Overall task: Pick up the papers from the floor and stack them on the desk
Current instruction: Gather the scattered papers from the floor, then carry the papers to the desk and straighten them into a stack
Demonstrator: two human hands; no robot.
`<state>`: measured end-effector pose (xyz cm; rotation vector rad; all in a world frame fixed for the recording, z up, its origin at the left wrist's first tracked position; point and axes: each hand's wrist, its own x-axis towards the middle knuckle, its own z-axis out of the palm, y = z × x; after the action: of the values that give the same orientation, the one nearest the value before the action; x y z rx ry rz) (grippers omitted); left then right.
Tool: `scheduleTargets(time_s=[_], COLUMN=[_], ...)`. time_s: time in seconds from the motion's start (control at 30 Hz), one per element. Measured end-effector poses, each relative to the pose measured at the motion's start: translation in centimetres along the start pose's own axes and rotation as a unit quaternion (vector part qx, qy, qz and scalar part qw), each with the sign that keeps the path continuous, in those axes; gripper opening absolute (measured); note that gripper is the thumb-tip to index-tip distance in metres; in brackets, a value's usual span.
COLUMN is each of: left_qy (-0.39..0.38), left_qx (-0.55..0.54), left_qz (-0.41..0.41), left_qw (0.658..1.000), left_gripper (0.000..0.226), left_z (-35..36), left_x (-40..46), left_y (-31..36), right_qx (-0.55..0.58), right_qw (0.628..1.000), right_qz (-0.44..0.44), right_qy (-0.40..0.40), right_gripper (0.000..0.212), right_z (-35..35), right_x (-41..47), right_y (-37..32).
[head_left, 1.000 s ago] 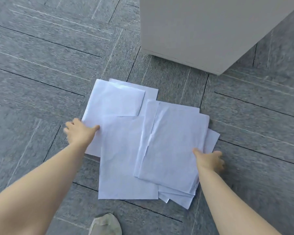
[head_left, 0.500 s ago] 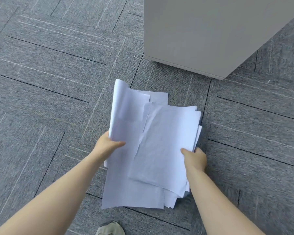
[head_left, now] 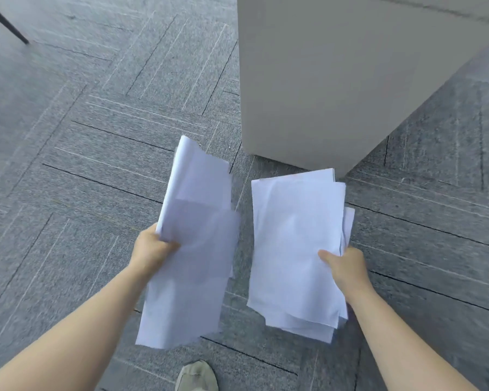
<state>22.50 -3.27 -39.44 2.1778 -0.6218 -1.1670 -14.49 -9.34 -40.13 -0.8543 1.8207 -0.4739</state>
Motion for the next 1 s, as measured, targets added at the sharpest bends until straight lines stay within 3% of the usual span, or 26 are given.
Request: scheduleTargets(time_s=[0.13, 0.17, 0.27, 0.3, 0.4, 0.5, 0.63, 0.77, 0.93, 1.0], left_qy=[0.008, 0.004, -0.038, -0.056, -0.121, -0.184, -0.244, -0.286, -0.354, -0.366], left_qx=[-0.046, -0.059, -0.096, -0.109, -0.15, -0.176, -0.158, -0.139, -0.144, -0.135], left_qz=[0.027, 0.037, 0.067, 0.074, 0.109, 0.161, 0.227, 0.253, 0.262, 0.278], left_qw=[0.999, 0.998, 0.992, 0.99, 0.975, 0.954, 0.93, 0.914, 0.886, 0.878], left_gripper=[0.021, 0.02, 0.015, 0.015, 0.021, 0.02, 0.016, 0.031, 0.026, 0.039], left_z=[-6.3, -7.8, -12.5, -14.0, -18.5, -22.0, -24.2, -22.2, -15.9, -12.9], left_x=[-8.4, -10.7, -17.7, -19.9, -25.4, -29.8, -33.0, -34.4, -35.0, -34.7], left_y=[10.0, 12.9, 23.1, 26.5, 36.1, 45.8, 57.7, 66.1, 73.5, 77.0], right_qx=[0.067, 0.082, 0.119, 0.13, 0.165, 0.218, 0.289, 0.348, 0.359, 0.384], right_qw=[0.995, 0.991, 0.969, 0.961, 0.949, 0.942, 0.915, 0.891, 0.891, 0.883], right_qz=[-0.043, -0.048, -0.047, -0.046, -0.06, -0.085, -0.143, -0.171, -0.16, -0.175], right_qy=[-0.064, -0.098, -0.21, -0.24, -0.264, -0.239, -0.243, -0.236, -0.229, -0.206], right_gripper=[0.005, 0.014, 0.067, 0.073, 0.067, 0.046, 0.035, 0.041, 0.035, 0.038], right_z=[-7.8, -9.8, -15.3, -16.7, -19.9, -22.4, -25.5, -28.7, -34.4, -37.6], right_x=[-9.8, -12.4, -19.7, -21.9, -28.1, -32.7, -35.6, -35.5, -31.1, -27.8], right_y=[-12.5, -15.9, -26.3, -29.6, -38.6, -45.8, -53.3, -58.1, -60.7, -62.2])
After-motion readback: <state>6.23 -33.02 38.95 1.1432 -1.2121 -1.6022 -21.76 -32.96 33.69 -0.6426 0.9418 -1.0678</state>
